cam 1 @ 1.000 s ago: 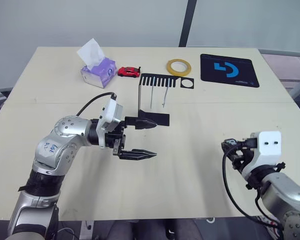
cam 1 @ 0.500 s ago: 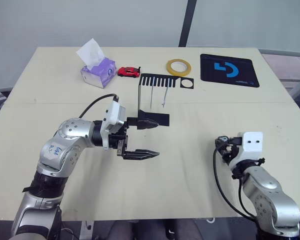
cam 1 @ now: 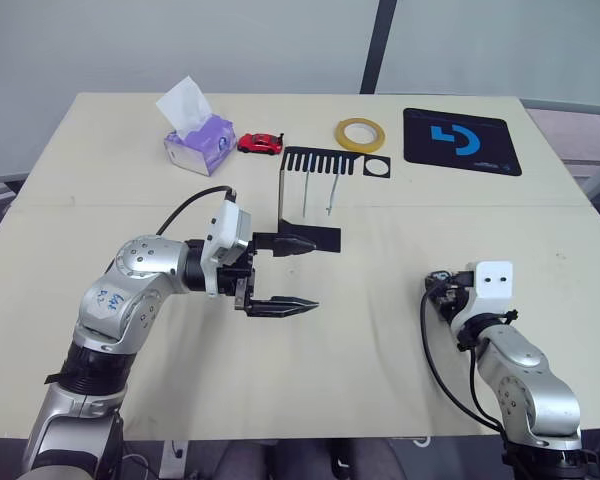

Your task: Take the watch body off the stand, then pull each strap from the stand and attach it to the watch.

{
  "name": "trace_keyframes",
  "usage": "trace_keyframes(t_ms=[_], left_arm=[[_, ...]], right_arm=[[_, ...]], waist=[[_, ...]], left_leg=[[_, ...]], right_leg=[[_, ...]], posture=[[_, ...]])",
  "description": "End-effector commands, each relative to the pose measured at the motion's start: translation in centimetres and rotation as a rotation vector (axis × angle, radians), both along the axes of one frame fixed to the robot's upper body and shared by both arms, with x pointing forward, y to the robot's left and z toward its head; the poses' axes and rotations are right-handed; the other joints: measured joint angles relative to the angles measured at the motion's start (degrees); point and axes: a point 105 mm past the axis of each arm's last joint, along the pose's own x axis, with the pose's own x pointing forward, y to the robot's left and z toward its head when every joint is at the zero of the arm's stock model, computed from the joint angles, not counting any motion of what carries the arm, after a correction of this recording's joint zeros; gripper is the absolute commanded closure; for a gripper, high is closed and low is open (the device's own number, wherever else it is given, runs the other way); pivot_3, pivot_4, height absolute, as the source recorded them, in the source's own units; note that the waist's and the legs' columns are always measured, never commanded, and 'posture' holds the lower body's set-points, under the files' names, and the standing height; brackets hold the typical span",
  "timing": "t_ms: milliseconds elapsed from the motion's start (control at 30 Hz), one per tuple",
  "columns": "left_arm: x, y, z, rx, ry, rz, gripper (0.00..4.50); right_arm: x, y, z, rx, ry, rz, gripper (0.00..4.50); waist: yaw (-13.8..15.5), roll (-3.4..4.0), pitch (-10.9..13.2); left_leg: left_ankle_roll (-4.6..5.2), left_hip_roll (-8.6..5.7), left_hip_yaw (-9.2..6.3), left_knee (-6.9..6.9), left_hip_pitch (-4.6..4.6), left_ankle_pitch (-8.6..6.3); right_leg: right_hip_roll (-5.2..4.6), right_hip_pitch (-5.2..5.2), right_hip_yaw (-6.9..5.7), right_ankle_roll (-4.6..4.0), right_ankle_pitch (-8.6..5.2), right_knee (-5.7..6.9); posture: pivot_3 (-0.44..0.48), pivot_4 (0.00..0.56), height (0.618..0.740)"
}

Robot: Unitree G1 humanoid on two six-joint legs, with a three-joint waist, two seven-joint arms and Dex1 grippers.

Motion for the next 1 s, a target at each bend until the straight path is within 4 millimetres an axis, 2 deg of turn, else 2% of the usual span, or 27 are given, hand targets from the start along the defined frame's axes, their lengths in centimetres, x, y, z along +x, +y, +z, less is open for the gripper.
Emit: trace_keyframes(t_ms=[33, 100, 133, 233, 400, 567, 633, 767, 867, 933, 1000], left_arm=[[-0.3, 0.0, 1.1, -0.011, -0.059, -0.003, 0.00], [-0.3, 0.0, 1.1, -0.011, -0.060, -0.002, 0.00], [-0.3, 0.0, 1.1, -0.011, -0.060, -0.001, 0.00], [-0.2, 0.3, 0.9, -0.008, -0.050, 0.017, 0.00], [0.1, 2.2, 0.2, 0.001, -0.001, 0.108, 0.00], [1.2, 7.3, -1.9, 0.026, 0.104, 0.339, 0.00], [1.4, 8.7, -2.4, 0.034, 0.124, 0.397, 0.00], [1.4, 14.9, -4.4, 0.099, 0.199, 0.589, 0.00], [1.2, 18.8, -5.2, 0.143, 0.221, 0.702, 0.00], [1.3, 21.0, -5.5, 0.164, 0.212, 0.775, 0.00], [1.4, 22.1, -5.5, 0.172, 0.196, 0.814, 0.00]], right_arm=[[0.0, 0.0, 0.3, 0.008, -0.013, 0.004, 2.83], [-0.2, -0.1, 0.3, 0.007, -0.009, 0.007, 1.80], [-0.3, -0.1, 0.3, 0.008, -0.007, 0.007, 1.49], [-0.9, -0.2, 0.6, -0.002, -0.005, 0.018, 0.07], [-3.1, -0.9, 1.7, -0.043, 0.003, 0.049, 0.07], [-7.9, -2.9, 3.3, -0.135, 0.053, 0.183, 0.07], [-9.0, -3.4, 3.7, -0.153, 0.070, 0.216, 0.07], [-12.9, -7.6, 5.0, -0.184, 0.150, 0.252, 0.07], [-14.9, -10.6, 5.6, -0.205, 0.193, 0.226, 0.07], [-15.6, -12.2, 6.2, -0.211, 0.198, 0.191, 0.07], [-16.0, -13.5, 6.4, -0.222, 0.196, 0.155, 0.07]], waist=[[0.0, 0.00, 0.0], [0.0, 0.00, 0.0], [0.0, 0.00, 0.0], [0.0, 0.00, 0.0], [0.0, 0.03, 0.0], [0.3, 0.10, 0.0], [0.4, 0.10, 0.0], [0.7, 0.10, 0.0], [1.1, 0.03, 0.0], [1.3, 0.02, 0.0], [1.3, 0.03, 0.0]], left_leg=[[0.00, 0.00, 0.00, 0.00, 0.00, 0.00], [0.00, 0.00, 0.00, 0.00, 0.00, 0.00], [0.00, 0.00, 0.00, 0.00, 0.00, 0.00], [0.00, 0.00, 0.00, 0.00, 0.01, 0.00], [0.00, 0.02, -0.02, -0.01, 0.00, 0.00], [0.01, 0.01, -0.05, -0.01, -0.02, -0.01], [0.04, 0.02, -0.05, -0.01, 0.05, -0.02], [0.09, 0.01, -0.01, -0.04, 0.17, -0.06], [0.11, 0.07, 0.02, -0.10, 0.28, -0.12], [0.15, 0.07, 0.03, -0.10, 0.40, -0.18], [0.23, 0.05, 0.03, -0.20, 0.79, -0.36]], right_leg=[[0.00, 0.00, 0.00, 0.00, 0.00, 0.00], [0.00, 0.00, 0.00, 0.00, 0.00, 0.00], [0.00, 0.00, 0.00, 0.00, 0.00, 0.00], [0.00, 0.00, 0.00, 0.00, 0.00, 0.01], [0.00, 0.00, 0.02, 0.00, 0.00, 0.01], [-0.07, 0.02, 0.09, 0.00, 0.00, -0.02], [-0.05, 0.10, 0.09, 0.00, 0.00, -0.05], [-0.05, 0.16, 0.09, -0.02, -0.01, -0.10], [-0.08, 0.23, 0.09, -0.05, -0.02, -0.35], [-0.18, 0.35, 0.09, -0.06, -0.03, -0.40], [-0.59, 0.71, 0.04, -0.13, -0.07, -0.47]], posture=[[0.000, 0.150, 0.738], [0.000, 0.150, 0.738], [0.000, 0.150, 0.738], [0.000, 0.150, 0.738], [0.000, 0.150, 0.738], [0.000, 0.150, 0.738], [0.000, 0.150, 0.738], [0.000, 0.150, 0.738], [0.000, 0.150, 0.738], [0.000, 0.150, 0.738], [0.000, 0.150, 0.738]])
